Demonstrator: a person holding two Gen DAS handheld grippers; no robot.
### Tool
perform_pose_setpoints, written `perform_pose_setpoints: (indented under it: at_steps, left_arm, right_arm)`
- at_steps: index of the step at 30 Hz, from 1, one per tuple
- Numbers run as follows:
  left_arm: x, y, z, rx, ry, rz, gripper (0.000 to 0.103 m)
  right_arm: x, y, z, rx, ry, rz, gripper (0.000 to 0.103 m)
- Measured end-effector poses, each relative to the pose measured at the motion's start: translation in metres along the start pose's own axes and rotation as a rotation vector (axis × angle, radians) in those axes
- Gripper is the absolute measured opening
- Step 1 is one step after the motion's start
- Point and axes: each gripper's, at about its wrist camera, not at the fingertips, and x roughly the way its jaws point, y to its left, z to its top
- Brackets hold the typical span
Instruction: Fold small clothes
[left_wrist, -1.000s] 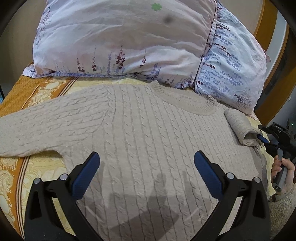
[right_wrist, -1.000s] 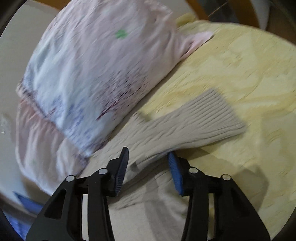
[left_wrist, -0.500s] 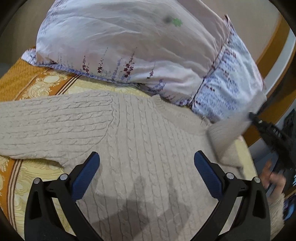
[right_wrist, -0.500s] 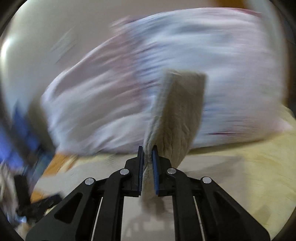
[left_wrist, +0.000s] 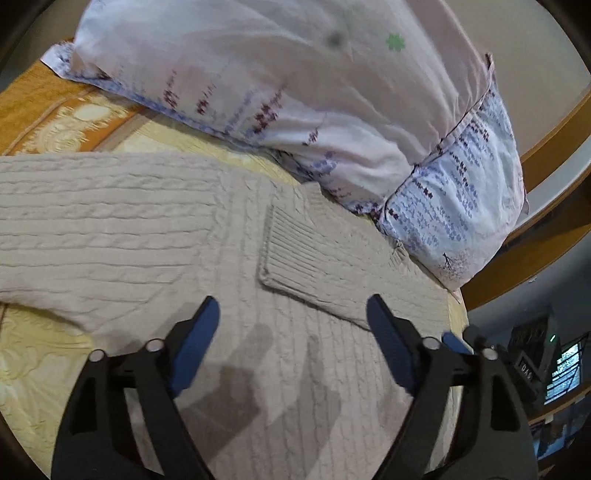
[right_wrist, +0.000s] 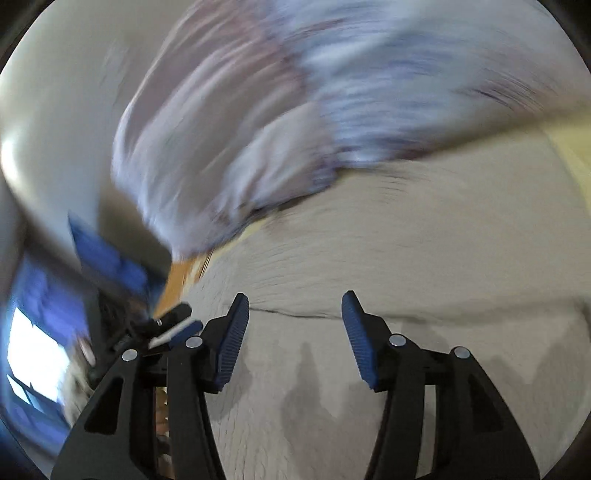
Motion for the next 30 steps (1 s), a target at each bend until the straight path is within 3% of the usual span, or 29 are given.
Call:
perform_pose_setpoints:
  at_steps: [3,7,14,18,21,23,25,28,30]
  left_arm:
    - [0.015,-0.002,0.002,-0.049,0.045,0.0,0.071]
    - [0.027,-0.001,0.003,-0.108,0.067,0.012,0.067]
    - [0.032,-0.001,0.004,-0.181,0.066,0.015,0.063]
    - [0.039,-0.001,0.009,-0.211,0.082,0.009,0.061]
    - [0.047,0.0,0.016,-0.232,0.083,0.004,0.058]
    - [0.051,0.002,0.02,-0.247,0.08,0.006,0.052]
    - [0.054,0.004,0.023,-0.257,0.077,0.011,0.033]
    - [0.058,0.004,0.021,-0.256,0.088,-0.02,0.009]
    - [0.056,-0.002,0.017,-0.226,0.084,-0.024,0.009]
  right_arm:
    - [-0.021,-0.05,-0.004,0.211,-0.041,-0.002,0.052]
    - [-0.036,-0.092,-0.006,0.363,-0.101,-0.06,0.05]
    - [-0.037,-0.113,-0.003,0.445,-0.132,-0.101,0.039]
    - [-0.054,-0.115,-0.002,0.45,-0.206,-0.182,0.039]
    - [-0.05,-0.118,0.003,0.462,-0.215,-0.164,0.038]
    - [-0.05,-0.118,0.005,0.451,-0.219,-0.167,0.023]
    - [-0.052,-0.12,0.006,0.443,-0.229,-0.168,0.011]
    - [-0.061,-0.124,0.007,0.434,-0.277,-0.16,0.008]
    - [-0.071,-0.126,0.006,0.428,-0.307,-0.166,0.008]
